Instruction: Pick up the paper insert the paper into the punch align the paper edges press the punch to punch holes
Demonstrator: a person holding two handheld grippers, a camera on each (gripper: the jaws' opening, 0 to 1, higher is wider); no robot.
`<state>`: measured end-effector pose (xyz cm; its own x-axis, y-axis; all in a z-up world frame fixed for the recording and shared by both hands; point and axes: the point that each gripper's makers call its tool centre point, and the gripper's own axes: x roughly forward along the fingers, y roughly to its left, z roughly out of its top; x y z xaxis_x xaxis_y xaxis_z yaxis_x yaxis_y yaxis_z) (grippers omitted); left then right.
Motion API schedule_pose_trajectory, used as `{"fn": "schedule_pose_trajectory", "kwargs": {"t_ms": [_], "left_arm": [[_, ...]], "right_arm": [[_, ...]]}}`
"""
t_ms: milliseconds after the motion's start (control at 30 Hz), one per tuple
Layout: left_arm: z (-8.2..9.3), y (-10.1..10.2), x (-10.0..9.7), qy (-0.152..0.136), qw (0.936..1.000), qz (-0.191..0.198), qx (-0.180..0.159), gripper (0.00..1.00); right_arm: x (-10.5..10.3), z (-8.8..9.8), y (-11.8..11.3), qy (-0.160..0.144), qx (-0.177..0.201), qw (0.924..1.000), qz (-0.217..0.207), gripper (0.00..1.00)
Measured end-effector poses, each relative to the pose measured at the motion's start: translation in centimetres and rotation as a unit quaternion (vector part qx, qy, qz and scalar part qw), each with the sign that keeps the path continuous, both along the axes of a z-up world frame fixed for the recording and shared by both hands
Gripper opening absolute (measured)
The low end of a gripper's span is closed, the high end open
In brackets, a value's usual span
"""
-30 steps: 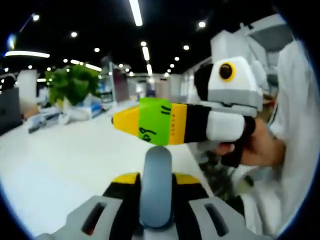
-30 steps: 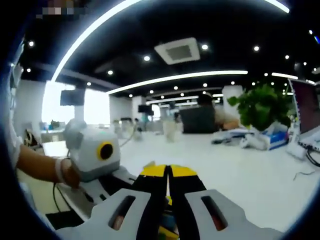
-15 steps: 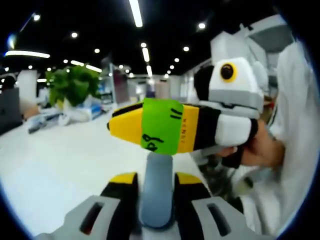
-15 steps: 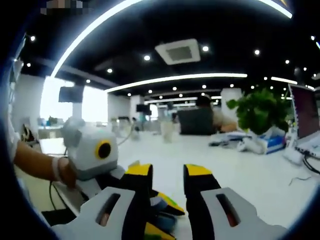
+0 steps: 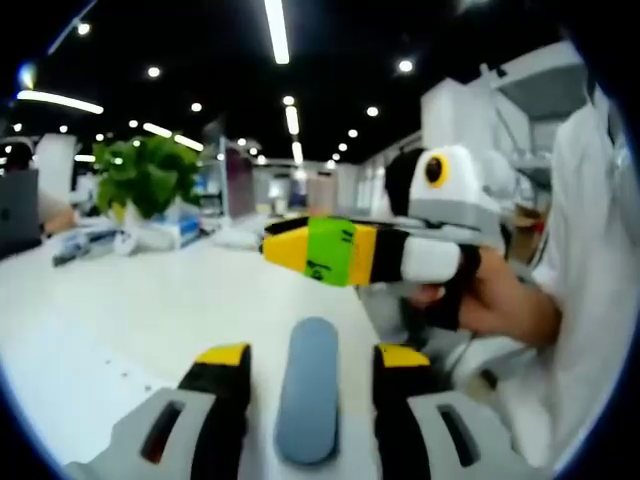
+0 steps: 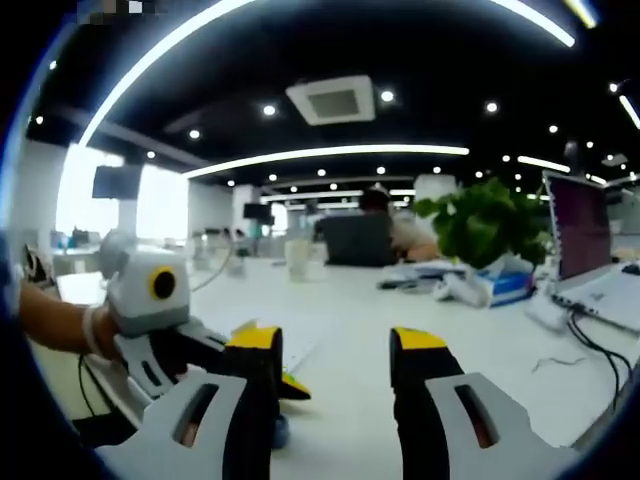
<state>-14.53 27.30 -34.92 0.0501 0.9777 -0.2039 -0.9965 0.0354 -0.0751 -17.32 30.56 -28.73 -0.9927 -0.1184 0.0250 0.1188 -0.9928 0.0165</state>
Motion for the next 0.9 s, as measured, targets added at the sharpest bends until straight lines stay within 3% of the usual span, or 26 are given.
{"fn": "schedule_pose_trajectory", "kwargs": {"t_ms": [333,500,667,767,900], "left_arm": [[0.4,-0.1,-0.5,-0.007,0.9999,0.006,0.012,0.65],[0.8,-0.1,-0.5,0.003,0.9998,0.002,0.020,0.69],[1.2,-0.2,-0.9,-0.009,0.9995,0.008,0.029,0.74],[1.8,-0.3,-1.0,-0.014,0.9990,0.009,0.041,0.78],[2.9,-0.6,-1.0,-0.032,0.9979,0.013,0.054,0.84]], "right_arm": [[0.5,0.1,0.9,-0.004,0.016,0.9997,-0.018,0.55],[0.6,0.3,0.6,-0.006,0.016,0.9997,-0.016,0.65],[0.5,0.0,0.6,-0.025,0.005,0.9996,-0.011,0.72],[0.5,0.4,0.7,-0.023,-0.001,0.9997,-0.007,0.77],[0.8,1.2,0.7,-0.018,-0.011,0.9998,-0.004,0.76]]}}
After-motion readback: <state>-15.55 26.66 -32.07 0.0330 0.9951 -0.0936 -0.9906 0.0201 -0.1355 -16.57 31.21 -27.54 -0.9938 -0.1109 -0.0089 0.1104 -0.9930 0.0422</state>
